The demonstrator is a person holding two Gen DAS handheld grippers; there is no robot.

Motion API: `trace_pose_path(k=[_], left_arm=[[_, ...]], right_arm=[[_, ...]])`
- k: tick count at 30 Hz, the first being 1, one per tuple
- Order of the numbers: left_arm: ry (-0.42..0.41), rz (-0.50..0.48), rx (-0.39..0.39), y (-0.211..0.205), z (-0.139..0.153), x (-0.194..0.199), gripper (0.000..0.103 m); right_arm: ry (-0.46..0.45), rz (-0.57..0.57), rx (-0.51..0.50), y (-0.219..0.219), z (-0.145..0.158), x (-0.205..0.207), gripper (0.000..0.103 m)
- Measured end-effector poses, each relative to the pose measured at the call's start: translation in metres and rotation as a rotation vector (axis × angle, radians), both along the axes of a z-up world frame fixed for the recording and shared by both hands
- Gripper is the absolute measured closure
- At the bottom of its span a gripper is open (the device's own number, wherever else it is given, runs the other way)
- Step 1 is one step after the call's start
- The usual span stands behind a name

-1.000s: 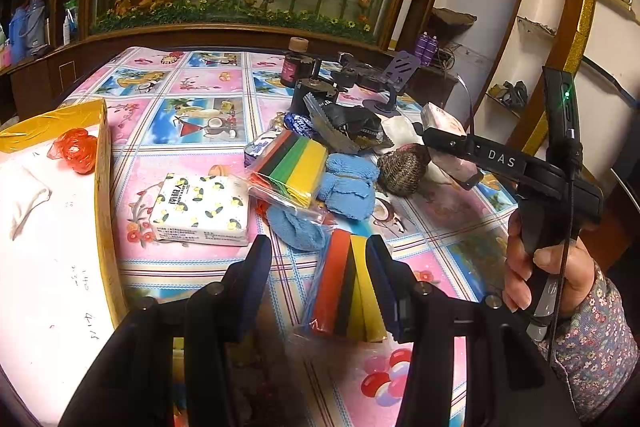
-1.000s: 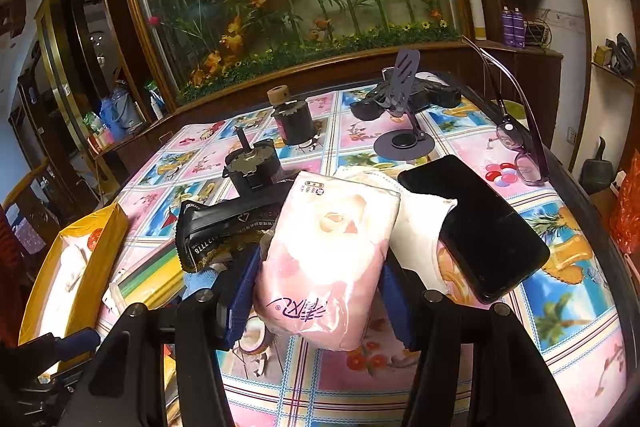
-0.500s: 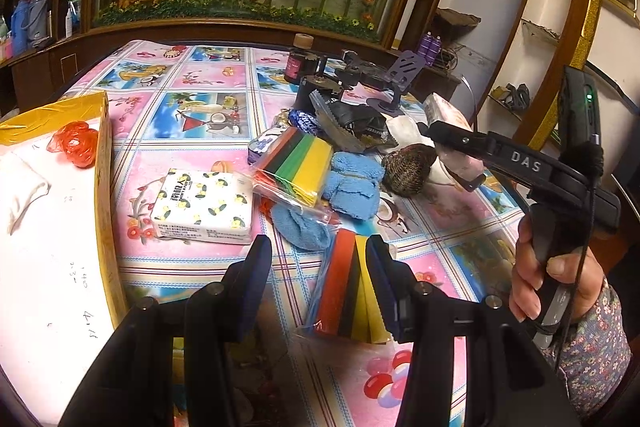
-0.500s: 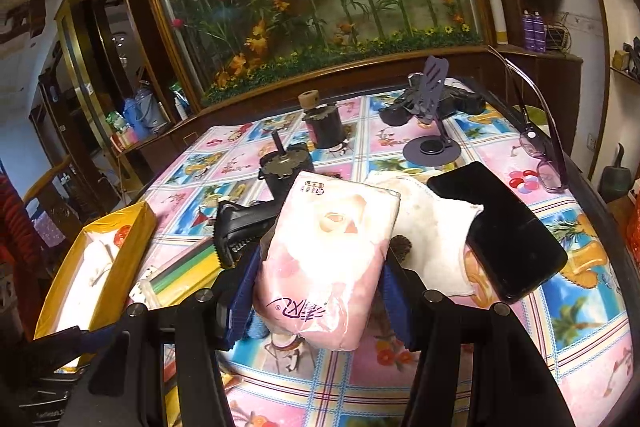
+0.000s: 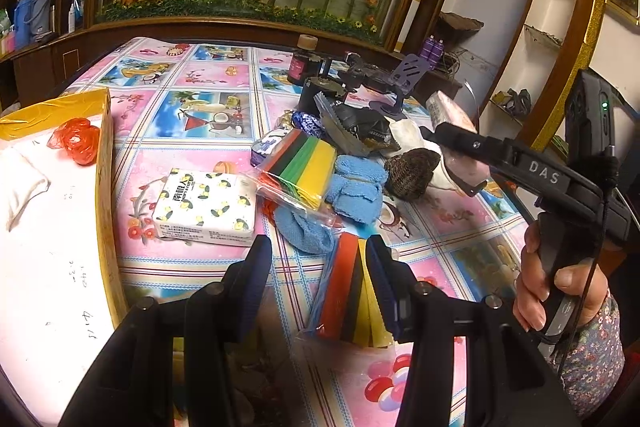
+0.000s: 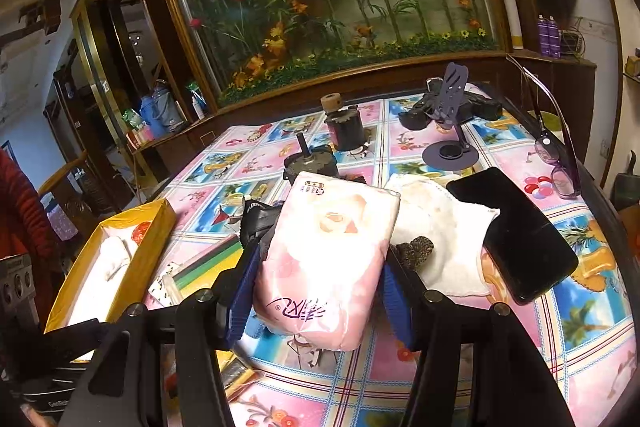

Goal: Organize soft objects
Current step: 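Lift the striped sponge pack with the left tool while the right tool holds the tissue pack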

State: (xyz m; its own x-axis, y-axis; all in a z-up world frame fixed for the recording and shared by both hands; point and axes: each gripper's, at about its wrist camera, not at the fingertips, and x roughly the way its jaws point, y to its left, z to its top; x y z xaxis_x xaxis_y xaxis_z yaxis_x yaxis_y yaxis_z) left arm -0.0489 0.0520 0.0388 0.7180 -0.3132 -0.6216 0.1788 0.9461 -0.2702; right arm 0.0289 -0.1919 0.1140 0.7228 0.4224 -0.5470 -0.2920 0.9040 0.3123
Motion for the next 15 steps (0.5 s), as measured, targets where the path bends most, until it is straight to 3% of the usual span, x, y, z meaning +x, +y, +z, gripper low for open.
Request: trace_pose_path(k=[6, 7, 8, 11, 15], left_arm=[[-0.005, -0.02, 0.001, -0.003, 0.001, -0.002, 0.055], [0.003, -0.03, 0.009, -0.006, 0.0, -0.002, 0.051], [0.011, -0.035, 0.022, -0.009, -0.001, -0.002, 0.039], [0.0, -0.044, 0.061, -0.016, 0.001, -0.005, 0.023], [-0.007, -0.039, 0.068, -0.016, 0.001, -0.006, 0.021]], right_arm=[[0.001, -0.008, -0.011, 0.0, -0.002, 0.003, 0.042], [0.005, -0.012, -0.011, -0.001, -0.003, 0.004, 0.042], [0.007, -0.015, -0.01, -0.002, -0.003, 0.005, 0.042], [0.003, -0.02, -0.002, -0.004, -0.002, 0.005, 0.042], [-0.01, -0.022, 0.011, -0.007, 0.001, 0.003, 0.042]])
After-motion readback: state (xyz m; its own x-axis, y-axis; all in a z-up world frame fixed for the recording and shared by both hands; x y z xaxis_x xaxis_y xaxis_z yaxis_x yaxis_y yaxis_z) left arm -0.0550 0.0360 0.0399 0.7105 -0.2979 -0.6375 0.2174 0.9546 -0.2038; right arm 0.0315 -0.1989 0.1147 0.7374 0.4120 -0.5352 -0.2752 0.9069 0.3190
